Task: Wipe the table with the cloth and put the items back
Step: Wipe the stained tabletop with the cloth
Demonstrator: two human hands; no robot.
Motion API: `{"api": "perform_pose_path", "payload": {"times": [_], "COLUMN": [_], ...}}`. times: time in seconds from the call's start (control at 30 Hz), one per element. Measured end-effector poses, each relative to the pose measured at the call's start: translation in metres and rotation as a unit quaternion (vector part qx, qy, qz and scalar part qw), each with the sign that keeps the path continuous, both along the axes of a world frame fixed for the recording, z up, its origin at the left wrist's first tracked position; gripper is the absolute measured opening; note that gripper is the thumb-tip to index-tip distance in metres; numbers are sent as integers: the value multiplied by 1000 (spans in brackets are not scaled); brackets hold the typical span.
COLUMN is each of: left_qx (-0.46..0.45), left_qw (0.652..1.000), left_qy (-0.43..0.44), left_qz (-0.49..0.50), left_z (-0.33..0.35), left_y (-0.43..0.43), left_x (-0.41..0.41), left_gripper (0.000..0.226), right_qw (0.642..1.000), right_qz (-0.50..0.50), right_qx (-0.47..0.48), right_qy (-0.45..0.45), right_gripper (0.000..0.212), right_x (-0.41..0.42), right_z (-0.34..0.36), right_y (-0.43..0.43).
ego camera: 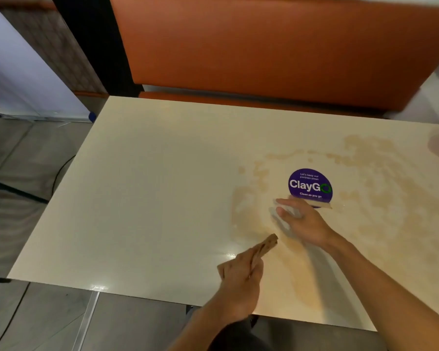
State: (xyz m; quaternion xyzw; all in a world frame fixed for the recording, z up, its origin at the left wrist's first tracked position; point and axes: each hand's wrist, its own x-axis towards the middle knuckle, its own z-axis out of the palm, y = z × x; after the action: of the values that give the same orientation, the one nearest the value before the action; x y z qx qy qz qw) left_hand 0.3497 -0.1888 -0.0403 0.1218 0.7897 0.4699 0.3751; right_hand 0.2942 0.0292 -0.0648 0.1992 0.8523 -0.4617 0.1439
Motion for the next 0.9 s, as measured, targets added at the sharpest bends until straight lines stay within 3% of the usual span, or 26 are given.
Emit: {"api": "perform_pose_path", "payload": {"times": [0.07,0.17,0.27,0.37,0.5,0.57,0.67,0.73,0.8,0.83,0.9], "left_qx": [107,146,163,166,164,168,119,-11,-255,-331,-377], "left_qw": [989,968,957,953,960,967,981,979,934,907,891], "left_qy": [-92,-179,-195,-199,-159,-137,-28,117,243,260,247], "left_qz": [43,101,140,160,159,136,150,169,54,-4,-55], "left_z": [26,42,47,47,45,40,20,-3,-27,-38,-61], "left_y": [-12,-20,-16,-8,9,14,10,-5,-24,-34,-45], "left_x": [-25,-53,-69,-77,-94,-109,-147,-185,-217,-227,-239], "left_gripper": [33,42,39,48,44,43,38,41,65,74,81], "right_qw": [987,932,880,813,783,792,845,907,967,981,992], "right_qz": [-31,-10,-53,-82,-115,-153,-213,-216,-148,-116,-78], "right_qx": [-160,-359,-468,-570,-603,-585,-488,-362,-205,-156,-93], "right_qy": [-8,-54,-56,-84,-98,-86,-52,-15,11,20,35], "right_gripper": [33,55,57,43,38,38,32,28,20,18,23], "right_x": [10,20,20,18,10,0,-22,-43,-64,-75,-101], "right_z": [24,41,46,50,50,50,54,64,75,80,82], "right_y": [-16,-38,-50,-58,-58,-53,-36,-13,14,28,54]}}
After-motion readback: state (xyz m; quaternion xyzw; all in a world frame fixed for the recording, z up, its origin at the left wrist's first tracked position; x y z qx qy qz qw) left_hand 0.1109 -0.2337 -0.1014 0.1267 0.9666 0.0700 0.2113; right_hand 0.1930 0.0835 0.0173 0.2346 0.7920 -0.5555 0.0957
